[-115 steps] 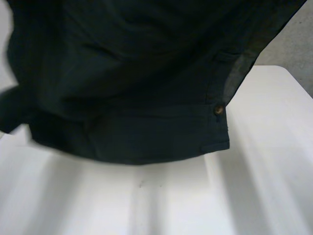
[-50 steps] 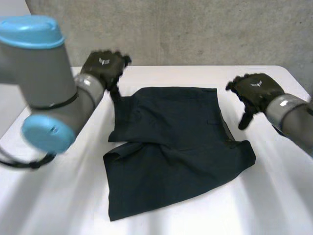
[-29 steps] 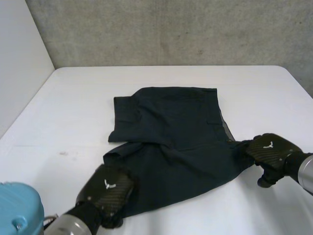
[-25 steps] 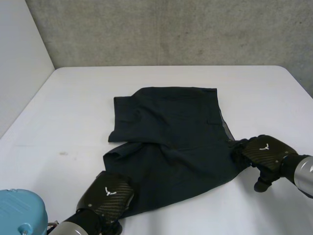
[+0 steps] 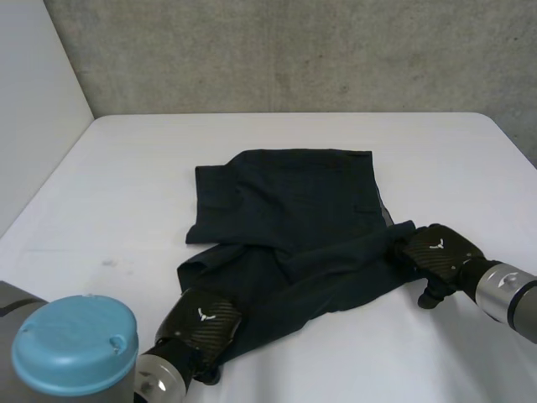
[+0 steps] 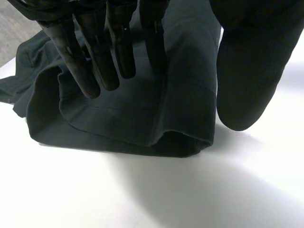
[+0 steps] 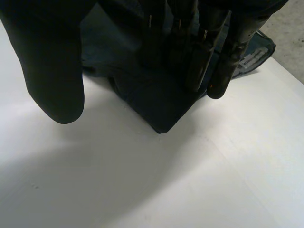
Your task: Fold the shorts.
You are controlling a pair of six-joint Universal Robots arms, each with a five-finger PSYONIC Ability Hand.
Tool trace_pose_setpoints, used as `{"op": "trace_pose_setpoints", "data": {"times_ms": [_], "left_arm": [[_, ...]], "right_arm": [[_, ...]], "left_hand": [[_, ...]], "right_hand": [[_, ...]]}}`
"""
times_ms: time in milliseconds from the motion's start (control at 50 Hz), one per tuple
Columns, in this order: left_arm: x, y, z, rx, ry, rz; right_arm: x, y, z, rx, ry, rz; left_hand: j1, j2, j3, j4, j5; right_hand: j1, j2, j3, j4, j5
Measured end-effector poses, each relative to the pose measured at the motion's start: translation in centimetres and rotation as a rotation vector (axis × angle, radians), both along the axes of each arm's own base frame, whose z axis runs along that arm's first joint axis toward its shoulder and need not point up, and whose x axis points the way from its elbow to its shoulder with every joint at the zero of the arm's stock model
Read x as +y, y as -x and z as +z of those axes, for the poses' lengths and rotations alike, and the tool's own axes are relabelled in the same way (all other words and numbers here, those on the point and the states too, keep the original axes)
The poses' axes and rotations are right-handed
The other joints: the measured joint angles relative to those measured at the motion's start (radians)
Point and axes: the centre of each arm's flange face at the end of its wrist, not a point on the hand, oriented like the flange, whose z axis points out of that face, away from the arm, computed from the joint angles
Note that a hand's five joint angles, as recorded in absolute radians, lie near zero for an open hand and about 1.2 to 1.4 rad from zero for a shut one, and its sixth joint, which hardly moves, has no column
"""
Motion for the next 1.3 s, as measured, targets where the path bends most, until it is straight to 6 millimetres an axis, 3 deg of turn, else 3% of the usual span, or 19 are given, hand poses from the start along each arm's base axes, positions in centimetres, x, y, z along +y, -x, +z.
{"op": "trace_pose_setpoints", "data": {"times_ms": [220,260,440,540,700,820,980,1080,1160,1240,1300], "left_arm": [[-1.5,0.8,-0.8,-0.019,0.012,0.038],[-1.9,0.9,-0.9,-0.022,0.025,0.056],[-2.8,1.4,-0.3,-0.018,0.074,0.073],[-3.0,1.6,0.4,-0.013,0.1,0.065],[-2.9,1.5,2.7,0.021,0.145,0.061],[-1.8,0.6,4.9,0.003,0.148,0.046],[1.2,-1.9,7.7,-0.108,0.1,0.005],[3.1,-3.4,8.4,-0.173,0.034,-0.031],[3.7,-3.7,8.6,-0.188,0.009,-0.053],[2.6,-3.1,8.8,-0.173,0.048,-0.057],[0.1,-1.8,8.9,-0.15,0.129,-0.043]], "right_arm": [[-0.7,-0.7,-0.7,0.012,0.005,0.013],[-0.9,-0.7,-0.7,0.012,0.012,0.015],[-1.6,-0.8,-0.9,0.011,0.03,0.015],[-2.1,-0.8,-0.9,0.01,0.035,0.014],[-2.4,-0.6,0.4,0.009,0.053,-0.01],[-0.9,-0.4,3.9,0.004,0.044,-0.029],[4.0,-0.1,9.4,0.051,-0.041,-0.005],[7.9,0.2,11.1,0.149,-0.154,0.062],[9.7,0.3,11.6,0.213,-0.215,0.121],[9.5,0.3,11.6,0.23,-0.224,0.137],[7.1,0.0,11.1,0.192,-0.209,0.088]], "left_hand": [[0.149,0.141,0.132,0.148,0.149],[0.365,0.346,0.335,0.351,0.349],[0.596,0.661,0.644,0.665,0.649],[0.596,0.683,0.669,0.687,0.654],[0.596,0.683,0.669,0.687,0.654],[0.596,0.683,0.669,0.688,0.654],[0.596,0.683,0.669,0.688,0.654],[0.596,0.683,0.669,0.688,0.654],[0.596,0.683,0.669,0.688,0.654],[0.596,0.683,0.669,0.688,0.654],[0.596,0.683,0.669,0.69,0.654]], "right_hand": [[0.149,0.259,0.194,0.196,0.184],[0.198,0.319,0.265,0.27,0.257],[0.27,0.401,0.342,0.344,0.328],[0.425,0.643,0.579,0.589,0.55],[0.432,0.648,0.612,0.62,0.574],[0.432,0.648,0.612,0.62,0.574],[0.432,0.648,0.612,0.62,0.594],[0.432,0.648,0.612,0.62,0.594],[0.432,0.648,0.612,0.62,0.594],[0.432,0.648,0.612,0.62,0.594],[0.452,0.648,0.612,0.62,0.594]]}}
